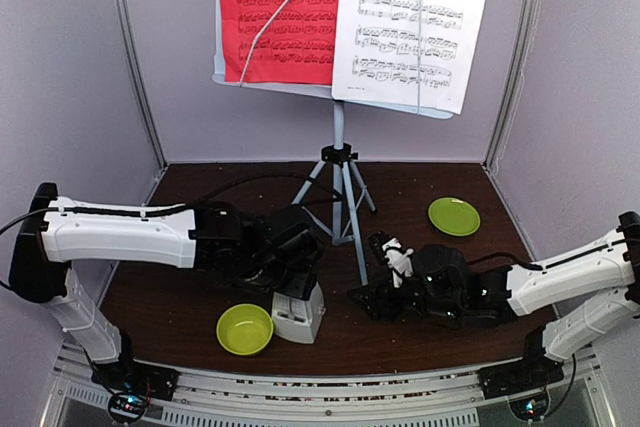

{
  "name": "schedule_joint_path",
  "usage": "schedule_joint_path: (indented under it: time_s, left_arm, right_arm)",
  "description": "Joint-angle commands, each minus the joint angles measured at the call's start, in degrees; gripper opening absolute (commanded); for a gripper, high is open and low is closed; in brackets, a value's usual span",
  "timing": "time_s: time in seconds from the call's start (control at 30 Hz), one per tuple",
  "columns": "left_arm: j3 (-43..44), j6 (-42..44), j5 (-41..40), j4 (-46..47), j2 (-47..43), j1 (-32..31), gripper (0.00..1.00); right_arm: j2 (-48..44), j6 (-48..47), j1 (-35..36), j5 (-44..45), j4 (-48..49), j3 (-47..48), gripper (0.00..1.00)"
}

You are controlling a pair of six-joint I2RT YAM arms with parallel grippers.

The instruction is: Set up the instrument practice props

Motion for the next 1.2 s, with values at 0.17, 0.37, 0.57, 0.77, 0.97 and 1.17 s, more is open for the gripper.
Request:
schedule_joint_path:
  time_s: [0.17,0.37,0.57,0.77,0.97,1.17]
  left_arm:
    - [0.2,1.7,-7.3,4.1,-5.9,-0.5,0.38]
    - [3.1,5.7,-10.8,5.5,-8.2,-0.8,0.26]
    - [7.9,11.2,-15.6,5.9,-9.3,-2.2,0.19]
    - [7.5,23.2,-21.6,13.1,-11.6,-6.9,0.17]
    - [8.4,29.0,-23.7,15.5,-11.2,-9.1,0.13]
    - [9.3,30.3,-23.5,15.6,-11.0,-9.8,0.11]
  right_arm:
    - [-4.9,-4.5,-0.3,8.0,-4.2,1.4,0.83]
    - [-5.1,-3.4,-0.3,7.6,-7.9,3.8,0.98]
    - [-3.1,0.2,-0.3,-0.7,-4.1,4.8,0.90]
    - [-1.8,4.9,-0.4,-1.5,5.1,2.3,0.73]
    - [-0.7,4.2,-0.4,-3.8,10.5,2.6,0.62]
    - [0.2,3.4,-0.3,-3.1,9.4,4.1,0.57]
